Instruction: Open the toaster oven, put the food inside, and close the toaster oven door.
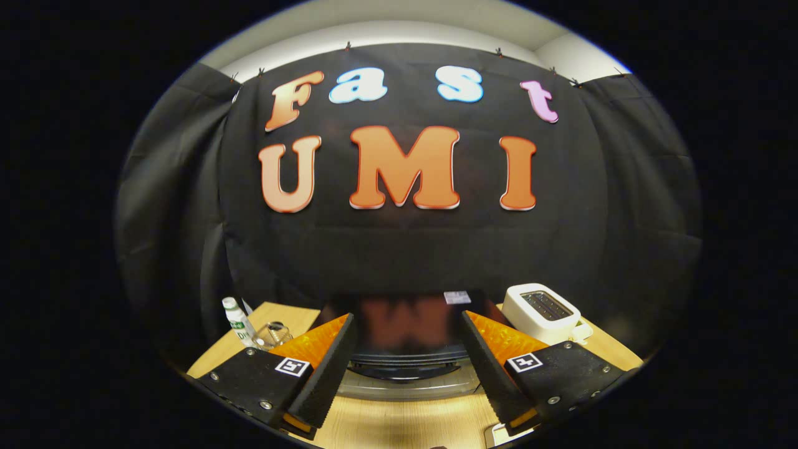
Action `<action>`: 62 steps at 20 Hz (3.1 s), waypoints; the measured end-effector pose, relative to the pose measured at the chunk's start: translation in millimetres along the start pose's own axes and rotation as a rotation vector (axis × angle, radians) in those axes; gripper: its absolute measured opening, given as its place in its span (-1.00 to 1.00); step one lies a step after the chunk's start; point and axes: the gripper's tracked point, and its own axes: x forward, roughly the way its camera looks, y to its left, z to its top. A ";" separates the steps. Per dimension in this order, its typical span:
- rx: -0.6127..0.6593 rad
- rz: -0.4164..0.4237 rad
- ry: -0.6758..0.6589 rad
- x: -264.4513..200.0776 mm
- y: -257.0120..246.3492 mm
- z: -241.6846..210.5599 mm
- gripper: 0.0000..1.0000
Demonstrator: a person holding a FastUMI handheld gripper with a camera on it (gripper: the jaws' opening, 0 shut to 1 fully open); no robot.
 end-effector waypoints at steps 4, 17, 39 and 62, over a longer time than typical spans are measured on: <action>-0.053 -0.020 0.078 31.0 -4.1 -39.4 0.99; 0.008 0.032 0.185 22.0 11.5 -61.6 0.98; 0.159 -0.038 0.370 -94.5 9.5 -191.7 0.98; 0.235 -0.013 0.214 1.4 -8.6 -81.1 0.98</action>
